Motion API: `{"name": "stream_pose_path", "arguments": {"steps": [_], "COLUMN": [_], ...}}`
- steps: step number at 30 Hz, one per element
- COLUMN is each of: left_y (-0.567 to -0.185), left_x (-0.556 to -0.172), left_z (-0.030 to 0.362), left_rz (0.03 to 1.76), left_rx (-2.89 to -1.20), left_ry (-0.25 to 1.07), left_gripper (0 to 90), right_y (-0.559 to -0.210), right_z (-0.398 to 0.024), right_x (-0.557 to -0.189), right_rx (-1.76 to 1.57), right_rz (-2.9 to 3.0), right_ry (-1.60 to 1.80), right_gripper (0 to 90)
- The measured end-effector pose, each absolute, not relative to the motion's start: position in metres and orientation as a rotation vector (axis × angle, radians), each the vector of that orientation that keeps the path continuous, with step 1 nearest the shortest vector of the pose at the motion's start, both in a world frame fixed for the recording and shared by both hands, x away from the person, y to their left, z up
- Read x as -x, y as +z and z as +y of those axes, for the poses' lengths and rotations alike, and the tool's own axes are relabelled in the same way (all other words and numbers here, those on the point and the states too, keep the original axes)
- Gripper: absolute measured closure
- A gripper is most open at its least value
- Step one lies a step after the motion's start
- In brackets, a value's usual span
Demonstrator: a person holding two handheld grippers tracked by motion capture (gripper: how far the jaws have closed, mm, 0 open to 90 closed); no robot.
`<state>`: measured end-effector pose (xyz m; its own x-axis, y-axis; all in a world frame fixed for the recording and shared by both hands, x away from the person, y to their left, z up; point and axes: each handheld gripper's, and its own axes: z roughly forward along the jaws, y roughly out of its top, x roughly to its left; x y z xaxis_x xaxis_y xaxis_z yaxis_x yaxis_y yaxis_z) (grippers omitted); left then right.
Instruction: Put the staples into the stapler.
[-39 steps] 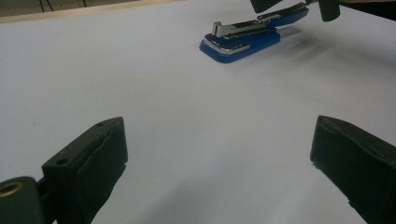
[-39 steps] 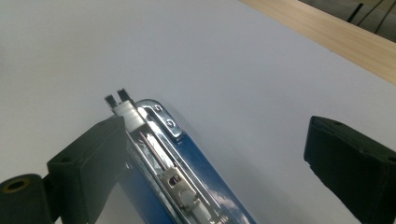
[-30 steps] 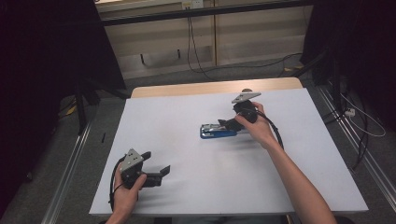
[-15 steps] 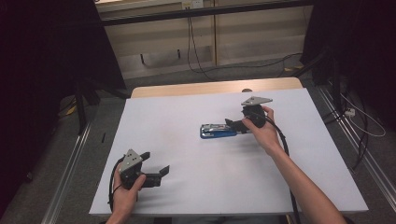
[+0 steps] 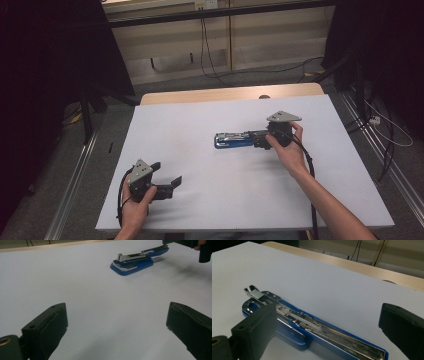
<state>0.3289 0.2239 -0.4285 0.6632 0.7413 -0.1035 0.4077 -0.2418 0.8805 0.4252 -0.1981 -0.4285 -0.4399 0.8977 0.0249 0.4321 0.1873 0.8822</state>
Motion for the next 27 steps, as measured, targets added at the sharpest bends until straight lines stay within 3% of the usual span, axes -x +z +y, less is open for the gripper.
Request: {"name": "stream_pose_path", "arguments": {"steps": [27], "left_y": [-0.427], "left_x": [-0.327], "left_z": [0.224], "left_rz": [0.901], "left_rx": [-1.866], "left_ry": [0.43], "left_gripper": [4.1], "right_y": [-0.438], "right_z": [-0.226], "right_x": [-0.385], "right_rx": [-1.261], "right_rz": [1.893], "right_ry": [1.23], "right_gripper": [1.7]}}
